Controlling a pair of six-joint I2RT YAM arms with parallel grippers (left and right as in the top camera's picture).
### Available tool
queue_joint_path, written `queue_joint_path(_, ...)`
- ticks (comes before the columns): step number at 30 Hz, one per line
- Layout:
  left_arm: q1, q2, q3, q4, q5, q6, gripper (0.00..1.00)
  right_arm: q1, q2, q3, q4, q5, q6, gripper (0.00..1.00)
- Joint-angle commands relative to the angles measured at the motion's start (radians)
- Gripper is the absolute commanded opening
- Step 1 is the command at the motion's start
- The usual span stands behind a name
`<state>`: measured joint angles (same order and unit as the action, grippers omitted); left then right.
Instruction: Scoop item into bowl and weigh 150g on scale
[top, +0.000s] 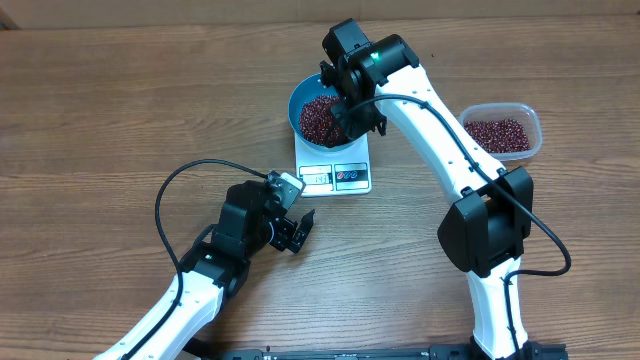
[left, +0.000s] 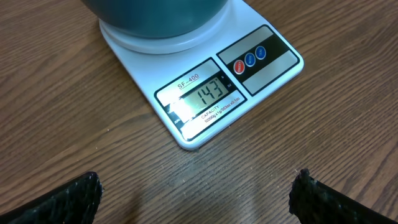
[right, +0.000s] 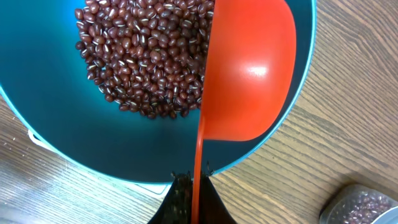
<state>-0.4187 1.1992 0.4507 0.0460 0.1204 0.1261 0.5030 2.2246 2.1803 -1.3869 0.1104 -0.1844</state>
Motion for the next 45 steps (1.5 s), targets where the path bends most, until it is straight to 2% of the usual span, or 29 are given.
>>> queue_joint_path(1,0.0,0.007,-0.001,0.003,0.003,-0.014,1.0,0.0,-0.05,0.034,0.009,0.01,-0.004,0.04)
queue_joint_path(21,0.0,0.007,-0.001,0.003,0.003,-0.014,1.0,0.022,-0.05,0.034,0.008,0.092,-0.005,0.04)
queue_joint_path(30,0.0,0.007,-0.001,0.003,0.003,-0.014,0.99,0.037,-0.096,0.034,0.012,0.06,-0.003,0.04)
queue_joint_path(37,0.0,0.007,-0.001,0.003,0.003,-0.014,1.0,-0.04,-0.195,0.034,-0.015,-0.047,0.0,0.04)
queue_joint_path(45,0.0,0.007,-0.001,0.003,0.003,-0.014,1.0,-0.259,-0.302,0.034,-0.121,-0.088,0.058,0.04)
